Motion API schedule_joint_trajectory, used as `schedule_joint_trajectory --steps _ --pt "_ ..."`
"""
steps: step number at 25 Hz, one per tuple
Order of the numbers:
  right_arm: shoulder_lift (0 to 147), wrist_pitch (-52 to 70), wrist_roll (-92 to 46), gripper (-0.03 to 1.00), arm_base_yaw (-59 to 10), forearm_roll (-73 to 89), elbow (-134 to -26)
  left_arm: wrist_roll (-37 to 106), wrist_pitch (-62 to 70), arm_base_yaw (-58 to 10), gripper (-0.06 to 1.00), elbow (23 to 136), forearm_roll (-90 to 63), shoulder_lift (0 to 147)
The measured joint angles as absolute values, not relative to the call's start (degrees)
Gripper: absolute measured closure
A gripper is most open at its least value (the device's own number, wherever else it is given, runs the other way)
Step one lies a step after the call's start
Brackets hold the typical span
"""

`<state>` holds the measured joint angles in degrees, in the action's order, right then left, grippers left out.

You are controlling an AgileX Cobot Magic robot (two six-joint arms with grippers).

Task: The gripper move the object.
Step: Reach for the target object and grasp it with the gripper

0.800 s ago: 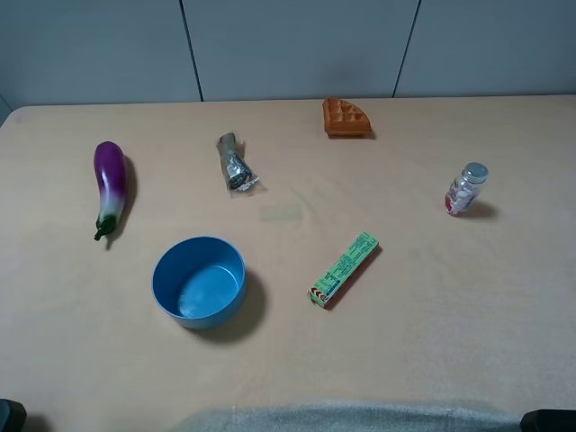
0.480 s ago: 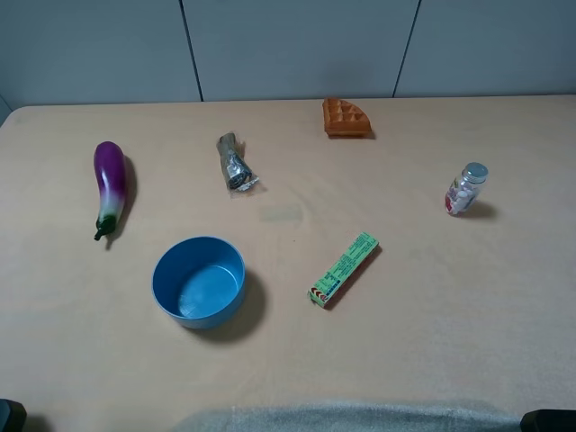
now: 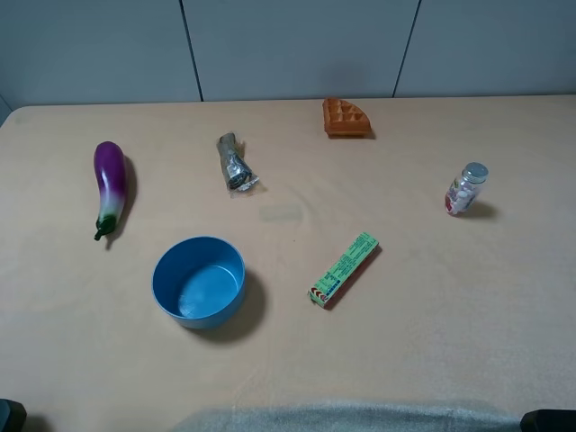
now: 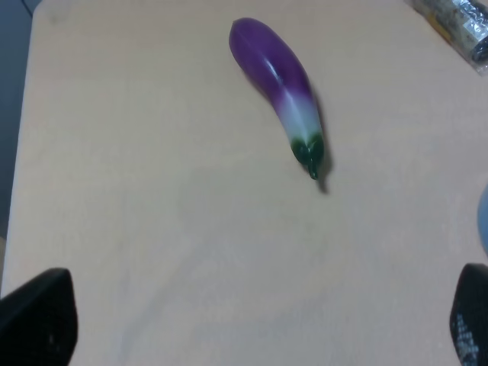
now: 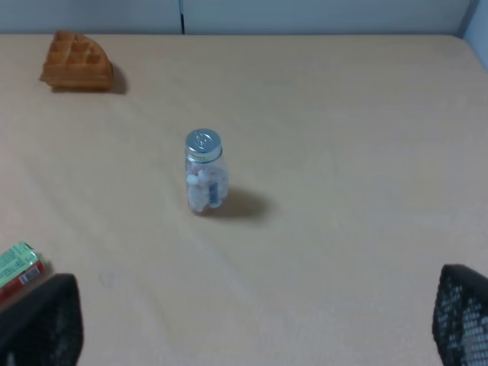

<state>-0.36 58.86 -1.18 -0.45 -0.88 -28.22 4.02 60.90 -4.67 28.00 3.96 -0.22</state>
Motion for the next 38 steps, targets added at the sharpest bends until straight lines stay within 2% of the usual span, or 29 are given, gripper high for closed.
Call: schedule_joint_trajectory --steps 17,29,38 --pt "0.8 58.9 -4.6 0.28 -0.5 2.1 -28.7 4.0 60.9 -4.7 -0.03 28.0 4.0 -0.2" --pt "21.6 60.9 -14.2 0.28 -0.7 10.6 -39.3 4.0 60.9 -4.7 -0.03 28.0 4.0 -0.2" --pt "32.2 61.4 -15.4 0.28 -8.4 11.3 -46.2 4.0 60.9 -4.7 -0.03 28.0 4.0 -0.2"
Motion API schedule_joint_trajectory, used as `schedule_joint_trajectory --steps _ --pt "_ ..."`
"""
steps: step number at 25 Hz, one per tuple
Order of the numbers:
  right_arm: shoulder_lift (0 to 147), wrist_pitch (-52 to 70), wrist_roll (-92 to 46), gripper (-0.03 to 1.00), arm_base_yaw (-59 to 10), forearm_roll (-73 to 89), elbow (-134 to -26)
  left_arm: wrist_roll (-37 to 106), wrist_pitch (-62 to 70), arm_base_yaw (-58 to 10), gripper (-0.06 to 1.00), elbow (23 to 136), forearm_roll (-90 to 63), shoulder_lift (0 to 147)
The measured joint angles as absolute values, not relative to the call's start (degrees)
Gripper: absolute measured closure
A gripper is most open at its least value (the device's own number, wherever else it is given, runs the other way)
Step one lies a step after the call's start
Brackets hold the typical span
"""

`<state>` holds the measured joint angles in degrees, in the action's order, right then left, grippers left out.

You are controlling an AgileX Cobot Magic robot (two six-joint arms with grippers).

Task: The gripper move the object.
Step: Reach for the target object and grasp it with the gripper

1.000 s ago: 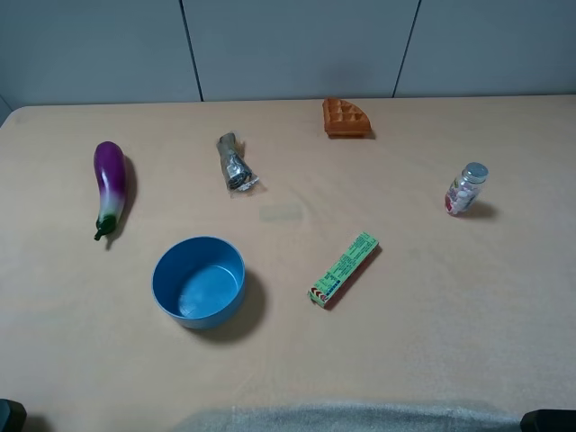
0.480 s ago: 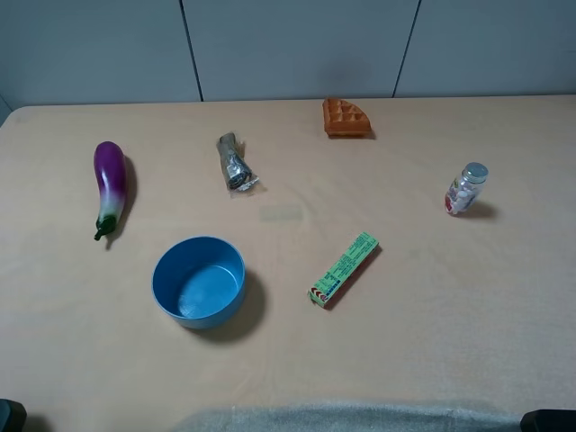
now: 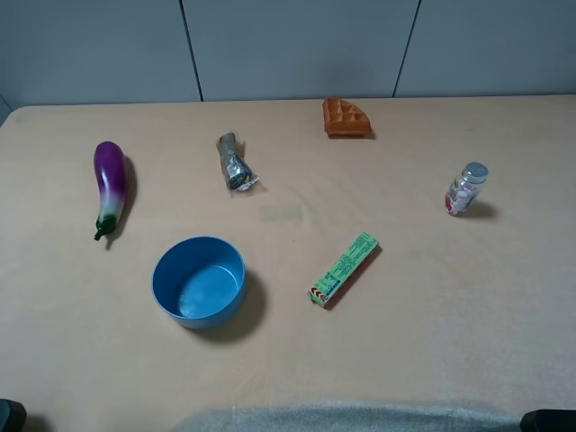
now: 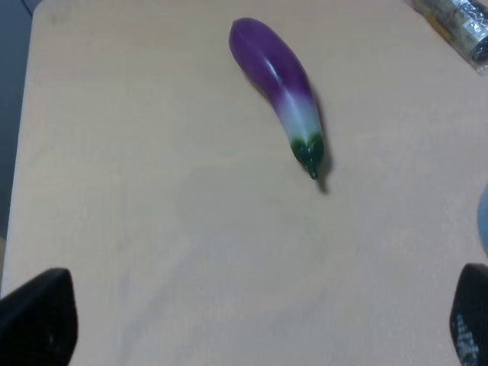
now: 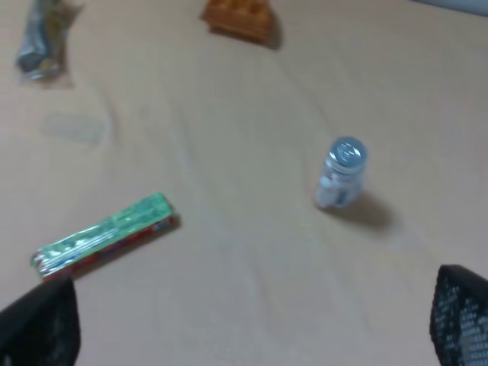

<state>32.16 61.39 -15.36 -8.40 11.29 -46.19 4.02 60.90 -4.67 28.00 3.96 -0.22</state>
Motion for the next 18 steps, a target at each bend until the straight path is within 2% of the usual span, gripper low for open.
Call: schedule_joint_trajectory --steps 18 --pt "56.7 61.1 -11.5 0.28 -30.3 9.1 -55.3 4.0 60.9 -4.7 -0.03 28.0 4.0 -0.2"
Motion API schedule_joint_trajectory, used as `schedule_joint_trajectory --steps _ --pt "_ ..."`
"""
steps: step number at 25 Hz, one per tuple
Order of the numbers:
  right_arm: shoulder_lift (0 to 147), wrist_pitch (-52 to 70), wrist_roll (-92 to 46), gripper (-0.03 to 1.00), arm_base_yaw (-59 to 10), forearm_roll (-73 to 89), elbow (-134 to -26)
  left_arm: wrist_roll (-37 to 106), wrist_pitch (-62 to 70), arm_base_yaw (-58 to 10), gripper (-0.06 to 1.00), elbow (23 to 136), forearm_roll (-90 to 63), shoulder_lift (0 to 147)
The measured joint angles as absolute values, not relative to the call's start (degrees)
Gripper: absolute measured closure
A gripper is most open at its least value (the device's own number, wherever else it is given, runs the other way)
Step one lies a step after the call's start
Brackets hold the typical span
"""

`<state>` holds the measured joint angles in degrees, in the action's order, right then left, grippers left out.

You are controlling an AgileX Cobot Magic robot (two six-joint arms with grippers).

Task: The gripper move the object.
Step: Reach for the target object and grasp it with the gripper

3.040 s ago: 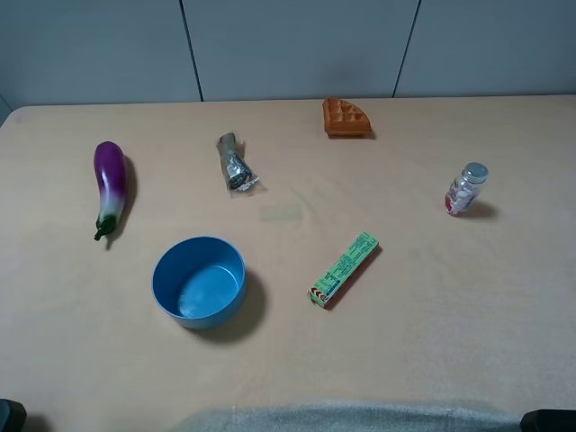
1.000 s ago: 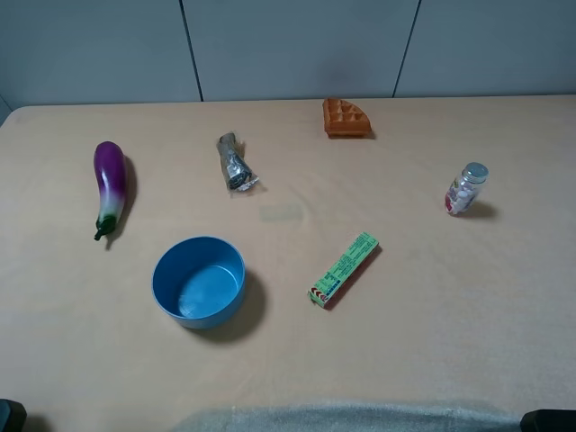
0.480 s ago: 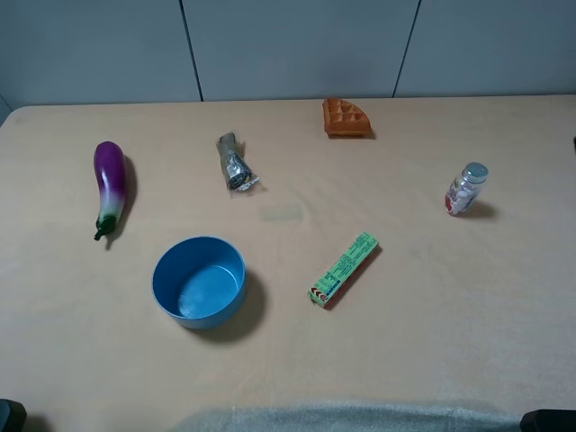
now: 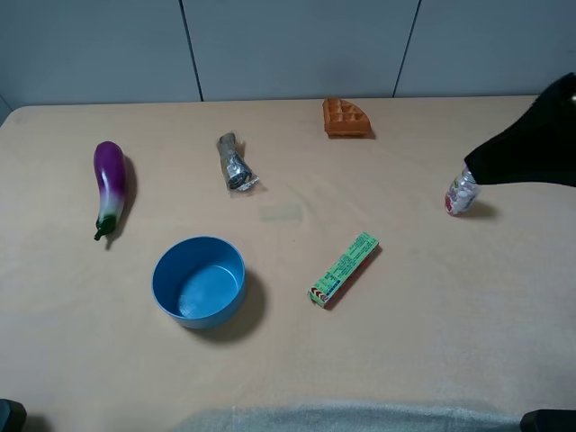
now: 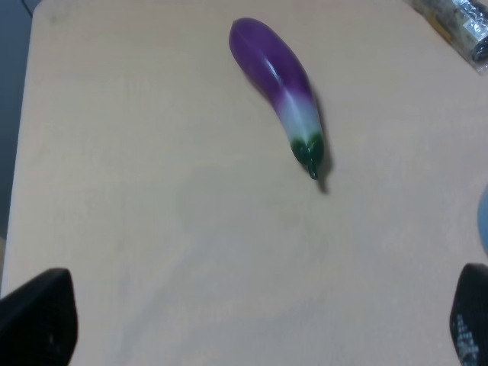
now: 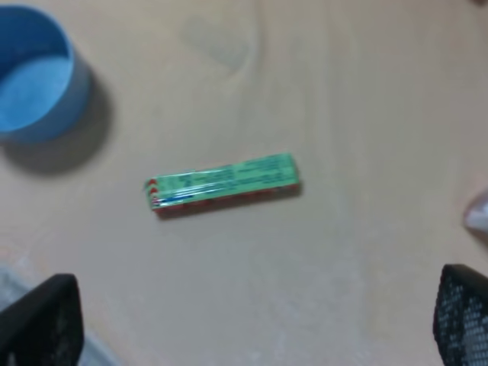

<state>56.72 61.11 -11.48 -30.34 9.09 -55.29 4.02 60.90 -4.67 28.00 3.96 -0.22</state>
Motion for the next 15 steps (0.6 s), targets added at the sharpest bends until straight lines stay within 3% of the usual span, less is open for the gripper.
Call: schedule_joint_trajectory --steps 15 --pt "75.0 61.0 6.5 0.28 -52.2 0.0 -66.0 4.0 60.9 -4.7 -0.03 28.0 4.0 -0.2"
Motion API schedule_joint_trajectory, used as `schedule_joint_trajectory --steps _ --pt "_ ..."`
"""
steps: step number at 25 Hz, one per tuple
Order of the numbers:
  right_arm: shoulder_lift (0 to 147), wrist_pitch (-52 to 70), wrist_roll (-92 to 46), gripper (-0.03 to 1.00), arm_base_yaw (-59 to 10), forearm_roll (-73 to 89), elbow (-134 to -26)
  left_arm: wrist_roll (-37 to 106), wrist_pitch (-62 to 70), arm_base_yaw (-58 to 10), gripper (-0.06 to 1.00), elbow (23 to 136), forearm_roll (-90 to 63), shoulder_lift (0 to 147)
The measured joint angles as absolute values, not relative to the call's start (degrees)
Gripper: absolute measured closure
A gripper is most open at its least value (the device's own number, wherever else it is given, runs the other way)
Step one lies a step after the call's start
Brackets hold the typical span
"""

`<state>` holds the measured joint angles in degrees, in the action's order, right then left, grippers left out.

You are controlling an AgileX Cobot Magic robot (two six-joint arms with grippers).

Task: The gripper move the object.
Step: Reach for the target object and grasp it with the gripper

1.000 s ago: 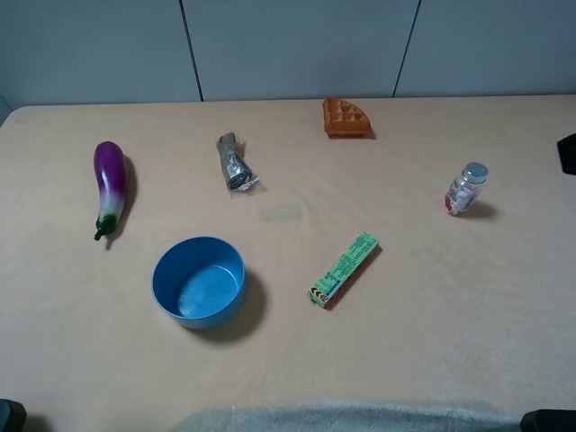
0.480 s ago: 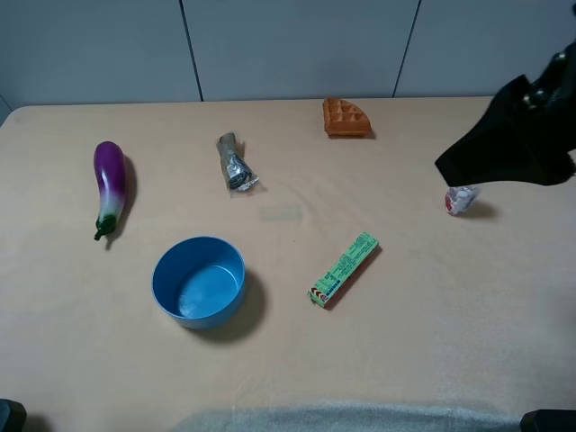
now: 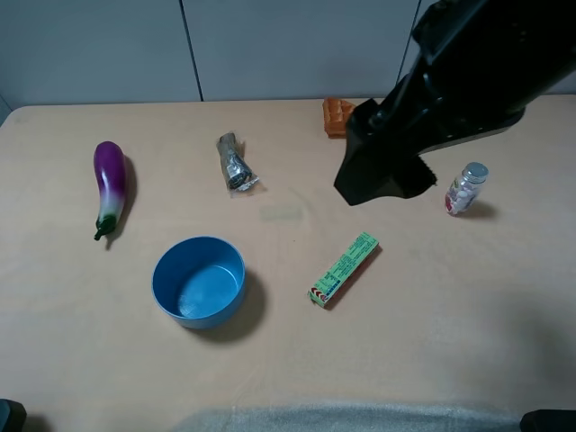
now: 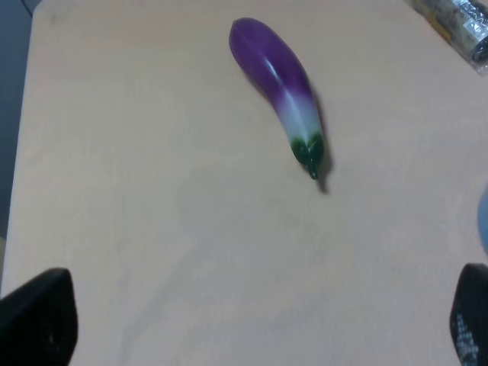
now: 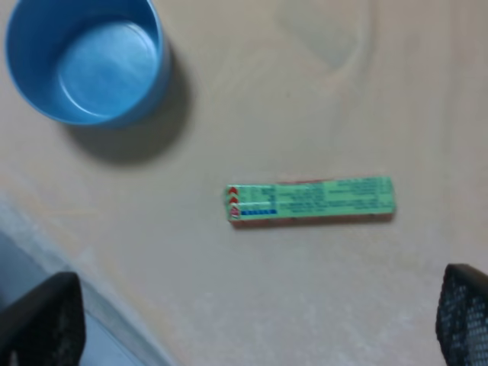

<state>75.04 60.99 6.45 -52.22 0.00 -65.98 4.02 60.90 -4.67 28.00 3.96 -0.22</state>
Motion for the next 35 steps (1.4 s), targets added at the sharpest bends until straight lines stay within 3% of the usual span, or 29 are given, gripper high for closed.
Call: schedule_joint_trajectory --steps 12,35 --pt "87.7 55.6 14.4 0.28 -59.6 -0.4 -71.1 4.0 60.9 -4.7 -0.03 28.0 4.0 -0.2" --pt "105.5 39.6 14.7 0.28 -59.8 1.7 -71.2 4.0 60.9 -4.7 -0.03 28.0 4.0 -0.2"
